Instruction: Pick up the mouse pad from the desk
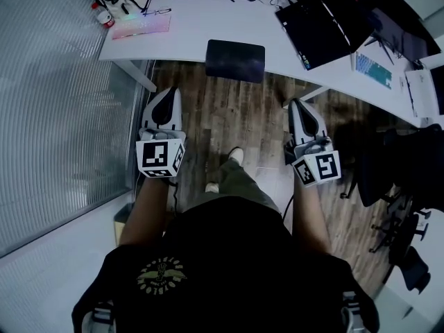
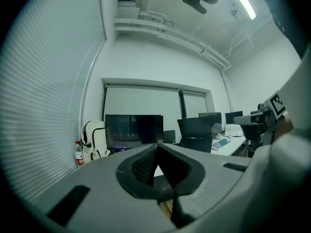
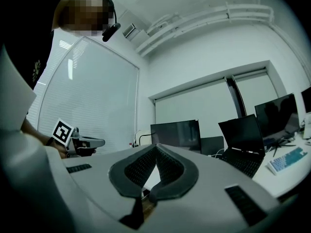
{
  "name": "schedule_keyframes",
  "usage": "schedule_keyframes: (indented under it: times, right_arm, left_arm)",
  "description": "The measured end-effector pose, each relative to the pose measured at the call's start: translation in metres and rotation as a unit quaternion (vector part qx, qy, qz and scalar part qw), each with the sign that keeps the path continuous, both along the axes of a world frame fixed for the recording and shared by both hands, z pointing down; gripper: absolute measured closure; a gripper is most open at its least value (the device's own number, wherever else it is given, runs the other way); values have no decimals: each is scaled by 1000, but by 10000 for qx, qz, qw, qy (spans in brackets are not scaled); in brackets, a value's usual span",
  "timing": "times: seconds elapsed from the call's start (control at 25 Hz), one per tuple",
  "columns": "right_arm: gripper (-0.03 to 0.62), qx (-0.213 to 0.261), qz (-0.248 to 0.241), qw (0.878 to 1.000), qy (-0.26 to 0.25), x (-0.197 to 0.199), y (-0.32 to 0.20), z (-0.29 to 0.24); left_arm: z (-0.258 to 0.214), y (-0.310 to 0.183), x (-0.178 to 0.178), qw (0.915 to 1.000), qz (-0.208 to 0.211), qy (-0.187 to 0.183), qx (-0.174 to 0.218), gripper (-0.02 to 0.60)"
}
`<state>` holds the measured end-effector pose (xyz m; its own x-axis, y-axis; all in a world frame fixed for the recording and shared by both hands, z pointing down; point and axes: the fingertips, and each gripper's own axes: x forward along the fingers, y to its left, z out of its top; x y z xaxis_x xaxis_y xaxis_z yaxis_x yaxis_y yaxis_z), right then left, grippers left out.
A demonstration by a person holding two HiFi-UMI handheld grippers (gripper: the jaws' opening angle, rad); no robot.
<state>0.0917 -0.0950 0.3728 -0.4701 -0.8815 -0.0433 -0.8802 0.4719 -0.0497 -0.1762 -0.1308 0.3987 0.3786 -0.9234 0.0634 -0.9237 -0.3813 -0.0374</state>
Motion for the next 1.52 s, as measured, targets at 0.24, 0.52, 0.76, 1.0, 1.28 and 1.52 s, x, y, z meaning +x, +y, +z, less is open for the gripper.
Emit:
schedule_keyframes:
  times: [0.24, 0.52, 0.76, 1.0, 1.28, 1.52]
  right_arm:
    - [594, 62, -47, 10000, -22, 11, -32, -7]
    - [594, 218, -53, 9997, -78, 37, -67, -24]
    - [594, 314, -93, 9992, -250, 65, -100, -34]
    - [594, 578, -259, 9971, -419, 84, -126, -54]
    - [594, 453, -268, 9972, -537, 100, -139, -41]
    - [594, 71, -369, 9983, -452, 93, -145, -7]
  left_arm:
    - [-9, -33, 11, 10000, 7, 78, 34, 575]
    - [-30, -71, 34, 9998, -13, 42, 174, 574]
    - [-44, -99, 51, 9996, -167, 218, 102, 574]
    - [-78, -113, 55, 9984, -403, 41, 405, 574]
    - [-70, -116, 57, 9979, -527, -125, 345, 575]
    - [-38, -125, 56, 9987, -467, -206, 95, 574]
